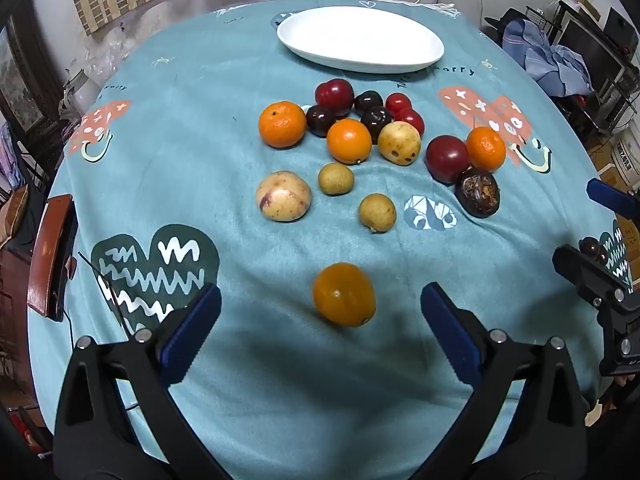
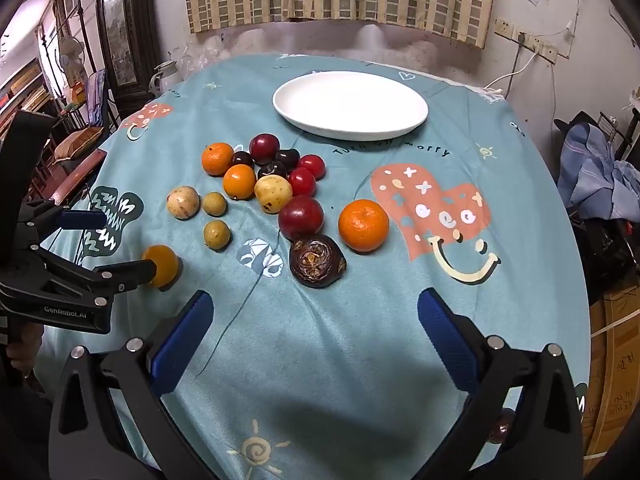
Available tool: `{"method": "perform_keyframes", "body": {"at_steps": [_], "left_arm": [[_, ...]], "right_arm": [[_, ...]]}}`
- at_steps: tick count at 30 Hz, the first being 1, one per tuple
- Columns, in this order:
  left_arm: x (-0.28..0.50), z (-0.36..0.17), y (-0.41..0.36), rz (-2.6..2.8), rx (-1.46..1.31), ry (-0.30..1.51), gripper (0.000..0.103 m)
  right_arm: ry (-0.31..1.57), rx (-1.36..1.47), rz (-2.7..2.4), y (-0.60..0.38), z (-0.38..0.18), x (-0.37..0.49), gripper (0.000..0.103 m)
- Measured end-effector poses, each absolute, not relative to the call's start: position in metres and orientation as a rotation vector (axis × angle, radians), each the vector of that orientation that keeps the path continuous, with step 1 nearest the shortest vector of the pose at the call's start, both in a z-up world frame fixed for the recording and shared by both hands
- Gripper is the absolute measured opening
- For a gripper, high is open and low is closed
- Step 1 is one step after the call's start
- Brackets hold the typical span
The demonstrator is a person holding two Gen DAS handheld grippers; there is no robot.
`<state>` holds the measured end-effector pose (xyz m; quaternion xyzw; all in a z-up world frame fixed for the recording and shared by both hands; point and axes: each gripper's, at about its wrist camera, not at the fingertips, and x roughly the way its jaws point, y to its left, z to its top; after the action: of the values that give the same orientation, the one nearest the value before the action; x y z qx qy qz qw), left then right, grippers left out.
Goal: Organize fruits
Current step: 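Move the left tool toward the orange lying apart from the cluster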
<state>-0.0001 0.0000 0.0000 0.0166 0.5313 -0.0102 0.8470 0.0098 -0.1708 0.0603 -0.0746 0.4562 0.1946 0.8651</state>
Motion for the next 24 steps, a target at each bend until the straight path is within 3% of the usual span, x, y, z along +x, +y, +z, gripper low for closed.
{"method": "perform_keyframes", "body": {"at_steps": [24], "left_arm": [[0.004,-0.011,0.002,-0.024,0.003,1.151,0.101]], "right_arm": [[0.964,-0.153,0.405,-0.170,0.057,0.009,0.102]]}}
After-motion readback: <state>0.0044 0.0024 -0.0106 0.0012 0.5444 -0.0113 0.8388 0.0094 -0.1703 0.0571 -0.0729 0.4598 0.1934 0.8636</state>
